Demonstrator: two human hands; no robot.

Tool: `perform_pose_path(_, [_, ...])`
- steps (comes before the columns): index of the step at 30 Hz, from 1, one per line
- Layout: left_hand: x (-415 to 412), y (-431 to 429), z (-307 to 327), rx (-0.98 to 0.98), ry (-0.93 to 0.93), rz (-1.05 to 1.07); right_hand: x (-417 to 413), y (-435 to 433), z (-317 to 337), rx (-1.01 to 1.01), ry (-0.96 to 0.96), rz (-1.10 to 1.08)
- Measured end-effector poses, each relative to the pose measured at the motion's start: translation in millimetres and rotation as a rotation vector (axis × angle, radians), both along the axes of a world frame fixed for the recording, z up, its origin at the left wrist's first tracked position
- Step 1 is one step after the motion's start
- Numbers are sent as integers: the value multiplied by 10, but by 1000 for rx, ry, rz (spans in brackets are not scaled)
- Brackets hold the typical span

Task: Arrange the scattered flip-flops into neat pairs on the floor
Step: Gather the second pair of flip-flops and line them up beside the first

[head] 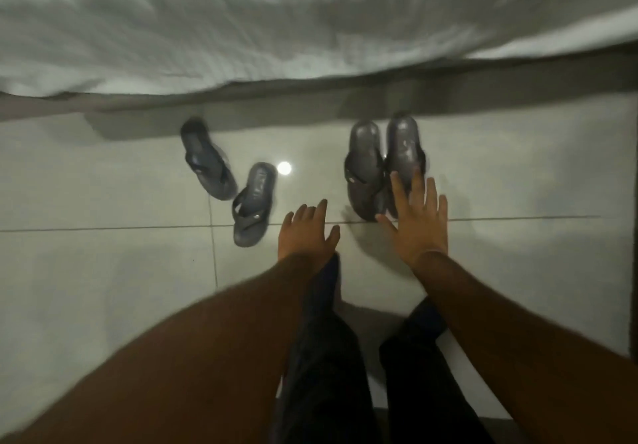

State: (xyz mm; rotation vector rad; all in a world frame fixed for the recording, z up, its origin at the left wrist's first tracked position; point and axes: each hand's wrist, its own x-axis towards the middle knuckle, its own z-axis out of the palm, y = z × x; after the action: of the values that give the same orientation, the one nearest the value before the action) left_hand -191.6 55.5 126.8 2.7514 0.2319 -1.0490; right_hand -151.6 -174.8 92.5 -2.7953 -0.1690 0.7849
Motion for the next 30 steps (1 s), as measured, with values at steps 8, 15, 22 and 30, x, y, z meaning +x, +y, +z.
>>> perform_pose_path(8, [-260, 687, -149, 18, 21, 170, -106, 697, 62, 22, -66, 73])
perform_pose_path(15, [-817, 1796, 193, 29, 66, 238, -832, 1796, 126, 92, 89, 45])
perform_pose_path(22, [-779, 2766, 209, 62, 110, 258, -813, 2684, 270, 72, 193, 66])
perform_pose_path(30, [46, 3434, -876, 29, -36, 204, -578, 3592, -680, 166, 296, 60])
